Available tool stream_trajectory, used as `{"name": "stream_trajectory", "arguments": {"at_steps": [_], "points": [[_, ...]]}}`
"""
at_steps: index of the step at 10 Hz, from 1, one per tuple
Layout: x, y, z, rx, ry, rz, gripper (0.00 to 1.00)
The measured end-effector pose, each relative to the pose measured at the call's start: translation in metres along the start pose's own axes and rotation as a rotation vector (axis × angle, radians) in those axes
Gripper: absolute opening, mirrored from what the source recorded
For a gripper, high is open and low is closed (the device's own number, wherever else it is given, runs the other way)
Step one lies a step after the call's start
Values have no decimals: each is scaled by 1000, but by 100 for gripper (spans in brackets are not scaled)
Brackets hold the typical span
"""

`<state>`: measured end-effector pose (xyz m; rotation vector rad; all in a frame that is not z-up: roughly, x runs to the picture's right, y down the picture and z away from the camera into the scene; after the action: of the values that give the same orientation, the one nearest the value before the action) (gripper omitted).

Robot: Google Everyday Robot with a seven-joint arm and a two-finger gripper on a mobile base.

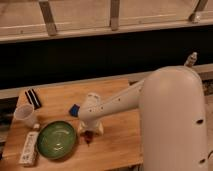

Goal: Drag the pepper across the table

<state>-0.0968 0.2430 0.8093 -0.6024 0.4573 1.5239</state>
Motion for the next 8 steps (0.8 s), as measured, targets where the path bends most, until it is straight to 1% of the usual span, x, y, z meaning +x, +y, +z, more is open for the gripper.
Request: {"name": "stream_trajectory", "arguments": {"at_steps": [2,5,6,7,8], "points": [[2,8,-2,7,-3,-21,37],[4,16,2,-2,4,-38,7],[4,15,1,-3,-3,-40,1],[4,15,-5,3,-13,-38,0],[0,14,-15,20,-23,-39,0]]}}
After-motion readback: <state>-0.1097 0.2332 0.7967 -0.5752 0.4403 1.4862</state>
